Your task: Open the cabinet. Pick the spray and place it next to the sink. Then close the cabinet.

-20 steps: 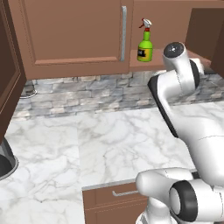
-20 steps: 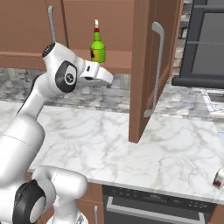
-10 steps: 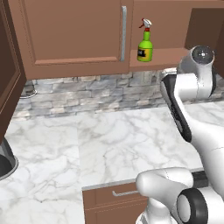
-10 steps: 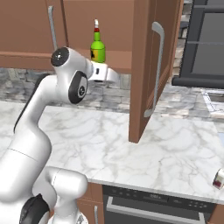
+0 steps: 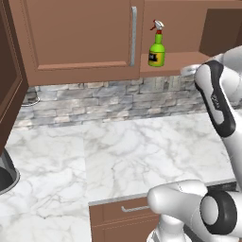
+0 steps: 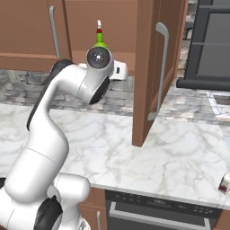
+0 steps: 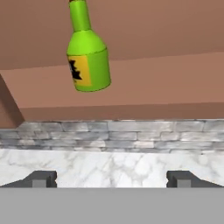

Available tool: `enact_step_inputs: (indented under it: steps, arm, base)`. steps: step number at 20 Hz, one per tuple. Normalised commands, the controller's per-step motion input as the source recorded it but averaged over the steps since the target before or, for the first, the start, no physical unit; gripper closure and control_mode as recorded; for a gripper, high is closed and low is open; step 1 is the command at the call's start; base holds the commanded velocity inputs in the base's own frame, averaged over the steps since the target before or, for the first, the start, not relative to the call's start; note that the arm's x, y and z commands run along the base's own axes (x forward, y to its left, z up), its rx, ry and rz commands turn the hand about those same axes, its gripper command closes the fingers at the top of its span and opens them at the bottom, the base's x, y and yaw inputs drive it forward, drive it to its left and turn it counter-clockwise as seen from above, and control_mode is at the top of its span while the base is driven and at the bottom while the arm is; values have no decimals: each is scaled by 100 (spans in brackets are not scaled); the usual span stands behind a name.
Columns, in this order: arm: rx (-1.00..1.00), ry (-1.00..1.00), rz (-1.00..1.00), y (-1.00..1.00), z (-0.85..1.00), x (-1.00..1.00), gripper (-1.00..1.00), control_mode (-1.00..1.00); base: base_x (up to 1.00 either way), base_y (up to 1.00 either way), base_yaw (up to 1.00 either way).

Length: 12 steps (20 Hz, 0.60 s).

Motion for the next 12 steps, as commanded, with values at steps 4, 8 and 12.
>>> enact_step_inputs:
  steps: [4,8,12]
  arm:
    - [11,1,6,0,10,35,-100,-100]
    - [0,4,1,0,0,39,-100,-100]
    - [0,2,0,0,0,62,-100,-100]
  base:
    - [0,0,0]
    - [0,0,0]
    - [0,0,0]
